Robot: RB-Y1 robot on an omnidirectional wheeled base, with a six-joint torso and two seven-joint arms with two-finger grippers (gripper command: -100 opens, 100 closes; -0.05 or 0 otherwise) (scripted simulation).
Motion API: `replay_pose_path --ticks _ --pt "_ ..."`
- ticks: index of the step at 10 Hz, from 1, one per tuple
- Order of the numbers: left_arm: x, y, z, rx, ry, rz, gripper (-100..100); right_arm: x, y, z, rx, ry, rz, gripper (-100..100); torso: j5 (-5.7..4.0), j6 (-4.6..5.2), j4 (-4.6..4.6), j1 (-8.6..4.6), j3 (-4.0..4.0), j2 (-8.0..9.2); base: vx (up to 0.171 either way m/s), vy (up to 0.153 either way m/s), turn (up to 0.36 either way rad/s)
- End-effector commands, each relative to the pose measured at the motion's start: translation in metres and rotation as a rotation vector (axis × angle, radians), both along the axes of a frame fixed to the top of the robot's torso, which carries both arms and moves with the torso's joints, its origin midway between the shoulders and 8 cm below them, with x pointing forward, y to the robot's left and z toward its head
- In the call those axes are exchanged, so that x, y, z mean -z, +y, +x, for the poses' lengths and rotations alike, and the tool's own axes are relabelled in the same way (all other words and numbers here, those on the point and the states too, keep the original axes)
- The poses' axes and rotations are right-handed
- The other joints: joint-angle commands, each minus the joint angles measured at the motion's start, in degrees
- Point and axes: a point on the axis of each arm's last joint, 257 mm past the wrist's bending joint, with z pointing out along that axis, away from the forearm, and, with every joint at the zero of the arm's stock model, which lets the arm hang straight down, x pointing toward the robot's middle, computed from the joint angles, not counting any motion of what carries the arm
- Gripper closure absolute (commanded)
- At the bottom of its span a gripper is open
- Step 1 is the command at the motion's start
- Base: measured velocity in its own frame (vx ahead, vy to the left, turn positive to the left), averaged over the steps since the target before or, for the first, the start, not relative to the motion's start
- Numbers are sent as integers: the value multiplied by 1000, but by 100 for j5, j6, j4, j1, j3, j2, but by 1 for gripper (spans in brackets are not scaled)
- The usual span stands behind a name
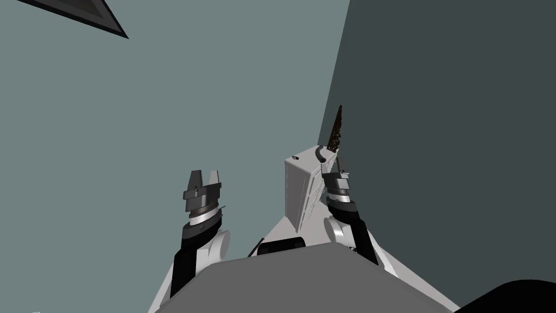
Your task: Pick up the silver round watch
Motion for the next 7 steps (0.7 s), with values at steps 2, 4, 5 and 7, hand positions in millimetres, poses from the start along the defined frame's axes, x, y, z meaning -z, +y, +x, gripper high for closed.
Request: replay_pose_path --ticks 2,4,5,7 --pt "0 0 0 0 0 0 0 0 5 2 10 19 -115 -100 0 -1 1 -2 4 8 -42 -5 71" --pt "0 0 0 0 0 0 0 2 8 4 36 40 -248 -100 -1 -1 5 -5 14 24 -69 -7 94" --pt "0 0 0 0 0 0 0 2 9 4 32 41 -256 -100 -1 -1 6 -6 16 27 -45 -10 43" --pt "0 0 0 0 0 0 0 6 12 7 67 61 -411 -100 -1 -1 4 -5 10 16 -43 -5 109"
